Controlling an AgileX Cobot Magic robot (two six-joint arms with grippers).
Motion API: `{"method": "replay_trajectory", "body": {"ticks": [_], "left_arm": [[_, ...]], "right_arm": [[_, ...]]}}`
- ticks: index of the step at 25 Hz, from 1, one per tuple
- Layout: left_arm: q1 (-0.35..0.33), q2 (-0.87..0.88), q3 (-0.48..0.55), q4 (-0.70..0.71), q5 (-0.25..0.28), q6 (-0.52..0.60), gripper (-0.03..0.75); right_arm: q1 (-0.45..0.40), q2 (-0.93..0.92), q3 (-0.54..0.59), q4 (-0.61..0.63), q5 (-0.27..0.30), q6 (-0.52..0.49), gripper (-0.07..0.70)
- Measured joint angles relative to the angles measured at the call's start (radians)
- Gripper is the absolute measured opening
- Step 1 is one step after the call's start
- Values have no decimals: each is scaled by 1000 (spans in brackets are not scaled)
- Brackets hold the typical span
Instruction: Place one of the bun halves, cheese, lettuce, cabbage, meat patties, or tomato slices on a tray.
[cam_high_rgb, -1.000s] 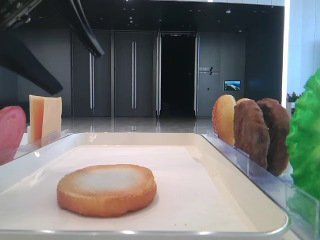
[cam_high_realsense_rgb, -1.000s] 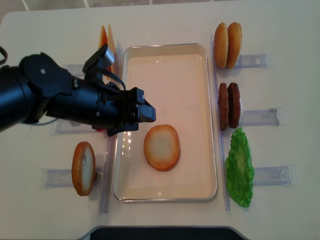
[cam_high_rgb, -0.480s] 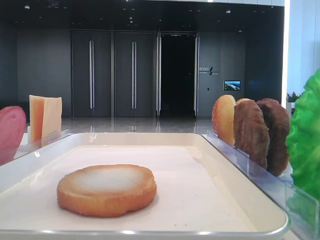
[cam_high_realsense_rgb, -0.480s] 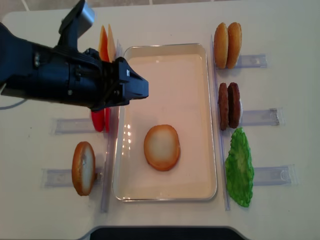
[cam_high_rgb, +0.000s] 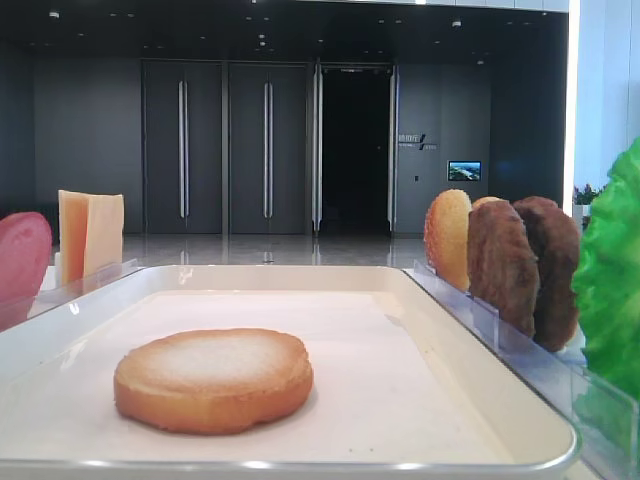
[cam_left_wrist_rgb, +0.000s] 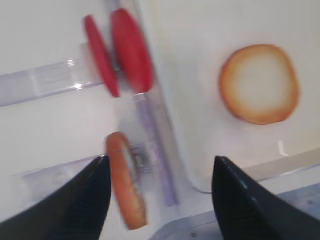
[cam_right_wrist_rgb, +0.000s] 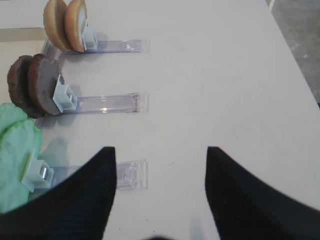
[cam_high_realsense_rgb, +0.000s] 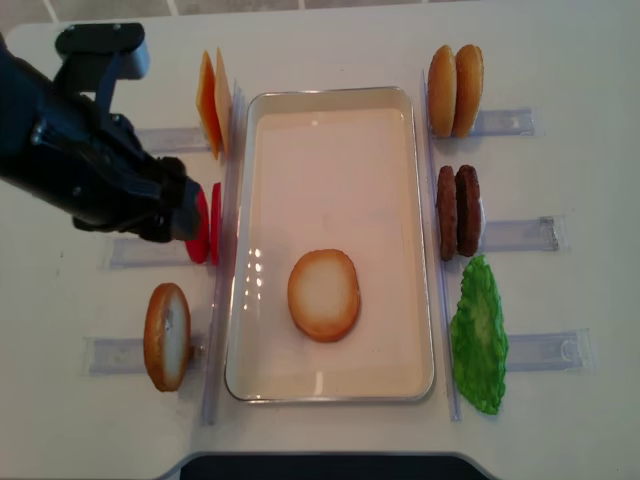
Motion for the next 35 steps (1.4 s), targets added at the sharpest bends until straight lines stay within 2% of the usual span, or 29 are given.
{"method": "replay_trajectory", "body": {"ticks": [2,6,9,14,17,27,35], "left_arm": [[3,0,-8,98,48,-20,484],[62,1,-30,151,111,6,484],[158,14,-50,153,121,66,484],[367,47,-62,116,122,205,484],[444,55,-63,72,121,254,484],[455,34,-69,77,122,285,484],[455,-214,-69,117,136,294,484]], "right_arm": [[0,0,0,0,0,0,409],[0,0,0,0,0,0,409],[0,0,0,0,0,0,409],[0,0,0,0,0,0,409],[0,0,0,0,0,0,409],[0,0,0,0,0,0,409],[0,0,0,0,0,0,409]]}}
